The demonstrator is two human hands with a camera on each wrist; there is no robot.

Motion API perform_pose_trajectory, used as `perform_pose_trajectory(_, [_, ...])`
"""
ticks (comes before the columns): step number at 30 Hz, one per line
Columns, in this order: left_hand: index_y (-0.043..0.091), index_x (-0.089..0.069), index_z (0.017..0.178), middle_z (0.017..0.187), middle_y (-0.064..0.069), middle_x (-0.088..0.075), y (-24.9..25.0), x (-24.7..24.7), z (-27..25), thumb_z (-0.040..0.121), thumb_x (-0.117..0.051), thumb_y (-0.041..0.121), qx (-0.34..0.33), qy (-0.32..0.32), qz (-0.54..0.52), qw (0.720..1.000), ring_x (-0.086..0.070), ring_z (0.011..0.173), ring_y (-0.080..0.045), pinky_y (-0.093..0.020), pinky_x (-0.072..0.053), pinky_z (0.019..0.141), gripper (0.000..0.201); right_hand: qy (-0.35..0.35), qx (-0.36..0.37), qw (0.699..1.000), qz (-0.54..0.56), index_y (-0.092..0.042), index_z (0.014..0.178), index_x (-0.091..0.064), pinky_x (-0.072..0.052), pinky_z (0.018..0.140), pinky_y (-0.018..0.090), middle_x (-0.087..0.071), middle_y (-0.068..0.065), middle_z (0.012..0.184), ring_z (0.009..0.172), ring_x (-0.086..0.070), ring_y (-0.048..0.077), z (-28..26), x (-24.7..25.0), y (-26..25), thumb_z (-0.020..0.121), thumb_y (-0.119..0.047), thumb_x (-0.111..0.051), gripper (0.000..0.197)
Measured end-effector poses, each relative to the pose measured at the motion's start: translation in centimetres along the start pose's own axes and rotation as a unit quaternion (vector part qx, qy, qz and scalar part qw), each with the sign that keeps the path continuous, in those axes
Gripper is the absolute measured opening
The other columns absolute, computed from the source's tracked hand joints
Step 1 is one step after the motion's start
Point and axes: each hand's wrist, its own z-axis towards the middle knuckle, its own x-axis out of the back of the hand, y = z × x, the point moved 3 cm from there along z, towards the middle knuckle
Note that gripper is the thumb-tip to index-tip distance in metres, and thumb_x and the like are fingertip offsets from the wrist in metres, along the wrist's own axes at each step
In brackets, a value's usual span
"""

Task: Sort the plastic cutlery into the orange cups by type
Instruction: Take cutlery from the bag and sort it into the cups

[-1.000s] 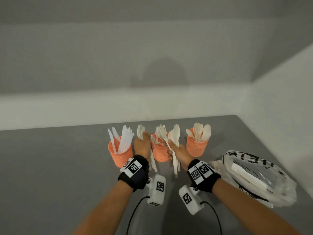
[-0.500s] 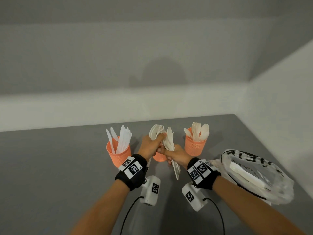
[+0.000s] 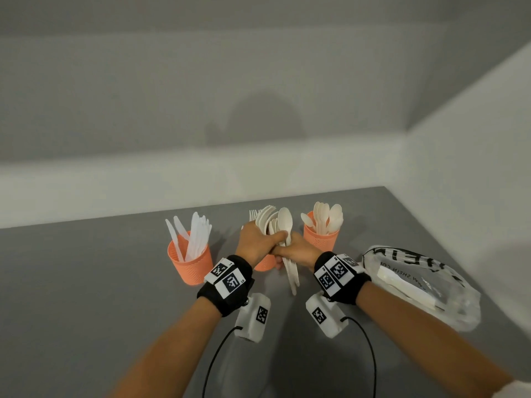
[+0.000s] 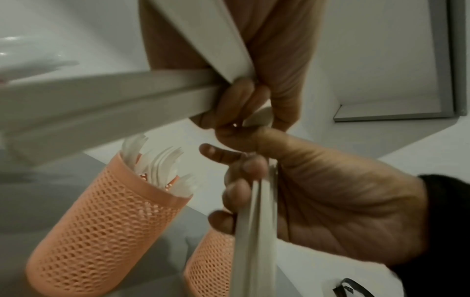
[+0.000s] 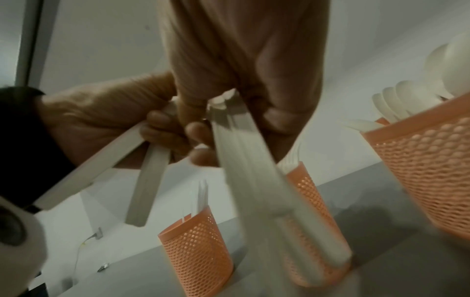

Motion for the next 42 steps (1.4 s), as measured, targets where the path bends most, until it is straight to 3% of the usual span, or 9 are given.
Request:
perform_pose_trajectory(5, [0.005, -0.065, 0.088, 0.076, -0.004, -0.064, 0.5, -1.1, 0.6, 0.076, -0.072, 0.015, -0.021, 0.060, -0.003, 0.998, -0.060, 0.069, -0.015, -0.015, -0.044, 0.057, 0.016, 0.131, 0.072, 0.989, -0.007, -0.020, 0.072, -0.051, -0.041, 0.049, 0.013, -0.053, -0.001, 0.063, 0.056, -0.052, 0.005, 0.4, 0.7, -0.5, 0.085, 0.010, -0.047, 0.033])
perform_pose_trajectory(8, [0.007, -0.065, 0.080, 0.070, -0.005, -0.065, 0.9, -1.3, 0.9, 0.076, -0.074, 0.025, -0.024, 0.060, -0.054, 0.996, -0.060, 0.062, -0.014, -0.023, -0.049, 0.062, 0.020, 0.193, 0.097, 0.976, 0.006, -0.024, 0.071, -0.053, -0.038, 0.050, 0.010, -0.053, -0.008, 0.063, 0.057, -0.052, 0.001, 0.4, 1.9, -0.3, 0.088, -0.001, -0.052, 0.029])
perform_pose_trajectory(12, [0.012, -0.057, 0.060, 0.036, 0.005, -0.052, 0.6, 0.8, 1.9, 0.090, -0.058, 0.032, 0.036, 0.120, -0.130, 0.984, -0.046, 0.032, -0.004, -0.018, -0.039, 0.039, 0.035, 0.330, 0.050, 0.937, 0.106, -0.015, 0.058, -0.053, -0.039, 0.051, 0.021, -0.049, -0.008, 0.044, 0.046, -0.047, 0.009, 1.1, 5.3, 0.7, 0.085, -0.024, -0.066, 0.031])
perform_pose_trajectory(18, [0.016, -0.045, 0.055, 0.030, 0.007, -0.037, 1.9, 4.0, 4.5, 0.091, -0.054, 0.039, 0.013, 0.226, -0.240, 0.944, -0.033, 0.029, -0.004, -0.015, -0.031, 0.036, 0.043, 0.424, 0.096, 0.880, 0.194, -0.014, 0.055, -0.041, -0.040, 0.044, 0.017, -0.041, -0.003, 0.043, 0.037, -0.042, 0.007, 1.6, 9.9, -1.7, 0.082, -0.033, -0.068, 0.043])
perform_pose_trajectory(22, [0.017, -0.037, 0.048, 0.031, 0.008, -0.036, 2.5, 3.7, 6.1, 0.091, -0.052, 0.040, -0.003, 0.242, -0.264, 0.934, -0.036, 0.033, -0.006, -0.019, -0.036, 0.044, 0.052, 0.444, 0.102, 0.865, 0.211, -0.012, 0.058, -0.040, -0.039, 0.040, 0.014, -0.039, 0.004, 0.050, 0.034, -0.040, 0.004, 2.9, 10.8, -2.0, 0.083, -0.035, -0.067, 0.043])
perform_pose_trajectory(27, [0.014, -0.041, 0.046, 0.034, 0.004, -0.042, 0.7, 1.1, 6.6, 0.094, -0.046, 0.041, -0.013, 0.214, -0.219, 0.952, -0.042, 0.036, -0.005, -0.015, -0.043, 0.049, 0.054, 0.443, 0.056, 0.875, 0.186, -0.011, 0.056, -0.042, -0.040, 0.054, 0.034, -0.042, 0.011, 0.052, 0.050, -0.044, 0.024, 4.6, 9.7, 0.8, 0.064, -0.063, -0.067, 0.058])
perform_pose_trajectory(31, [0.014, -0.045, 0.048, 0.035, 0.005, -0.048, -1.6, -0.5, 6.8, 0.092, -0.051, 0.040, 0.009, 0.204, -0.177, 0.963, -0.047, 0.038, -0.004, -0.016, -0.045, 0.052, 0.052, 0.454, 0.039, 0.875, 0.163, -0.015, 0.050, -0.043, -0.044, 0.057, 0.035, -0.047, 0.006, 0.049, 0.048, -0.048, 0.021, 5.1, 9.6, 1.9, 0.073, -0.052, -0.069, 0.051])
perform_pose_trajectory(35, [0.007, -0.050, 0.057, 0.040, 0.005, -0.049, -2.1, -1.8, 6.4, 0.091, -0.057, 0.023, -0.026, 0.192, -0.178, 0.965, -0.047, 0.038, -0.004, -0.018, -0.044, 0.049, 0.039, 0.452, 0.044, 0.878, 0.149, -0.009, 0.052, -0.047, -0.046, 0.053, 0.036, -0.050, 0.016, 0.055, 0.052, -0.050, 0.025, 5.4, 9.7, 2.0, 0.055, -0.069, -0.063, 0.063])
perform_pose_trajectory(42, [0.002, -0.051, 0.076, 0.053, -0.005, -0.047, -3.1, -2.6, 6.1, 0.089, -0.059, 0.012, -0.048, 0.195, -0.164, 0.966, -0.046, 0.040, -0.002, -0.011, -0.040, 0.046, 0.019, 0.445, 0.045, 0.882, 0.151, -0.016, 0.049, -0.037, -0.037, 0.052, 0.032, -0.040, 0.012, 0.058, 0.054, -0.038, 0.023, 5.7, 9.7, 2.8, 0.055, -0.064, -0.067, 0.057])
